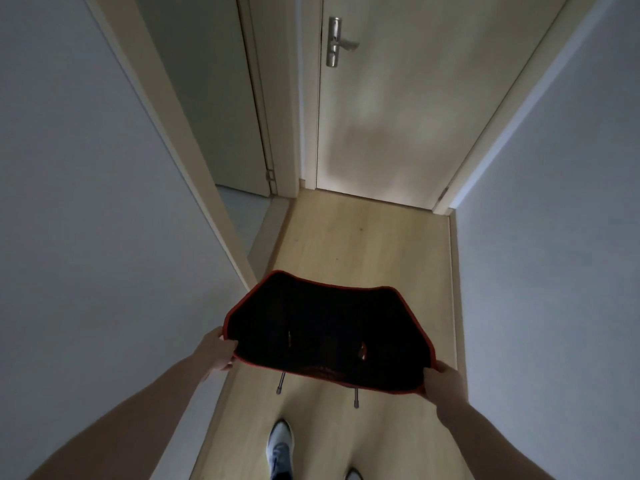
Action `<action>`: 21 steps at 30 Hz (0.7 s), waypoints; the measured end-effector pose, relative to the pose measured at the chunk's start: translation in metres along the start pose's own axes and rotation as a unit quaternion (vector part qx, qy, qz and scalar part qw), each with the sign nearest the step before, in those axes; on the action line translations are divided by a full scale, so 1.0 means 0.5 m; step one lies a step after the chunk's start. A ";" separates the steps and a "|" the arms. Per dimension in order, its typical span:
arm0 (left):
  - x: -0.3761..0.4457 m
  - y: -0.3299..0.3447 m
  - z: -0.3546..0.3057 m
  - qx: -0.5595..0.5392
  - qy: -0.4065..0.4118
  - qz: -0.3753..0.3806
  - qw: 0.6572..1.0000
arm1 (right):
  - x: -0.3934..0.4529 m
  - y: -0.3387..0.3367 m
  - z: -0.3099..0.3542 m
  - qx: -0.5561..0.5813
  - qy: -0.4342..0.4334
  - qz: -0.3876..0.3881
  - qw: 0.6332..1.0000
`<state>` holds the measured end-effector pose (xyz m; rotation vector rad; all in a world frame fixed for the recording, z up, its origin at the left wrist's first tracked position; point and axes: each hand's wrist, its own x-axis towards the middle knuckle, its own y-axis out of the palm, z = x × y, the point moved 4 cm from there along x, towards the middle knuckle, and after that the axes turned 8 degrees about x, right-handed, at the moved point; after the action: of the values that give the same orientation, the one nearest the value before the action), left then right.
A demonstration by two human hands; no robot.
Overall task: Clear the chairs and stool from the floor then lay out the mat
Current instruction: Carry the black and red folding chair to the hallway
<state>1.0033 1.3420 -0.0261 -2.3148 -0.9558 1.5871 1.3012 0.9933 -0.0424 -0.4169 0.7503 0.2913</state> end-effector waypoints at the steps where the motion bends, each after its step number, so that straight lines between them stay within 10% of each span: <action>1: 0.021 -0.004 -0.007 0.003 -0.002 -0.001 1.000 | 0.016 0.012 -0.001 0.002 0.006 -0.005 1.000; 21: 0.171 0.012 0.022 0.117 -0.056 -0.019 0.991 | 0.147 0.168 -0.123 0.010 0.055 -0.041 0.998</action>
<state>1.0151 1.3859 -0.0999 -2.0580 -0.7847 1.7269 1.2823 1.0465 -0.1566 -0.4471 0.8413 0.1841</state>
